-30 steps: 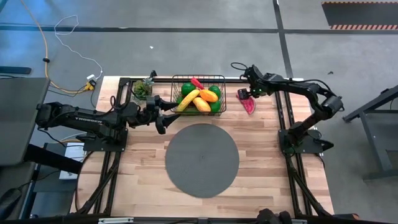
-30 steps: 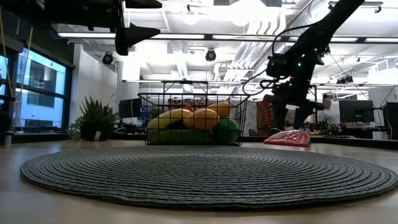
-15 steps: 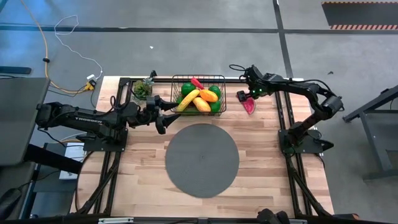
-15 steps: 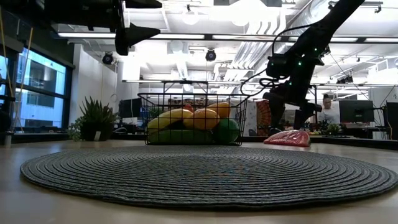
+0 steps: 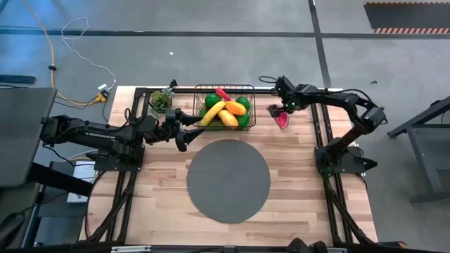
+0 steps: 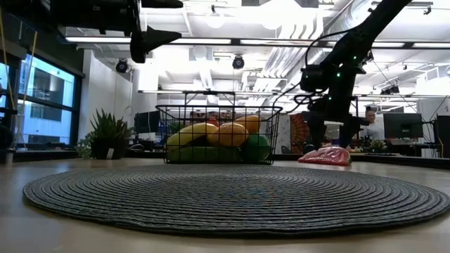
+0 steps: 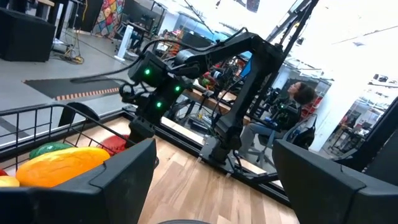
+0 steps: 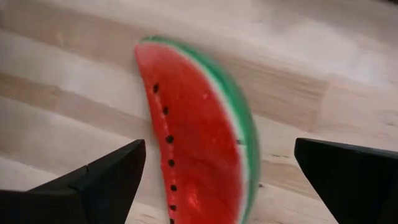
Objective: Build produce basket
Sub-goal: Put the green watermelon into the black wire basket
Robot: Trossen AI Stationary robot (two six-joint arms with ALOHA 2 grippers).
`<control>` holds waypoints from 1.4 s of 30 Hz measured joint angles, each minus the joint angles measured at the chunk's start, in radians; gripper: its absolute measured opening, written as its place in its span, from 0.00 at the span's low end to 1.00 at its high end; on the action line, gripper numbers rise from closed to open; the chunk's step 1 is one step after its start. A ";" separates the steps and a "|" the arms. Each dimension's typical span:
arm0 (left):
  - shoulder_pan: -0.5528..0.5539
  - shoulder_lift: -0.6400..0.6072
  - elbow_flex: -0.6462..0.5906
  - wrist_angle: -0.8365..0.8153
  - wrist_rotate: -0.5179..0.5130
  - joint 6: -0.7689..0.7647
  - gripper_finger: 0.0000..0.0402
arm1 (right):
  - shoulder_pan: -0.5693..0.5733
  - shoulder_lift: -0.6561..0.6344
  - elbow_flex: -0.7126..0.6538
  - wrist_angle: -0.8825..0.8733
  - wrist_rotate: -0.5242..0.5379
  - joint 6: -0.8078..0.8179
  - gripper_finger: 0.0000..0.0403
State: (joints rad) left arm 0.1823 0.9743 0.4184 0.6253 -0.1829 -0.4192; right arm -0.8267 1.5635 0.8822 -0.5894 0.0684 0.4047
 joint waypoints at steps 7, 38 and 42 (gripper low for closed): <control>0.000 0.000 0.000 0.000 -0.008 0.001 0.77 | 0.029 0.086 0.000 0.044 0.009 0.001 0.97; 0.001 0.000 0.000 0.000 -0.011 0.003 0.77 | 0.036 0.150 0.001 0.015 0.007 0.059 0.69; 0.001 0.000 0.000 0.000 -0.011 0.003 0.77 | 0.035 0.150 0.000 0.014 0.008 0.061 0.68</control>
State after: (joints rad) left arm 0.1829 0.9745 0.4187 0.6250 -0.1944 -0.4164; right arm -0.7914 1.7130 0.8825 -0.5751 0.0760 0.4660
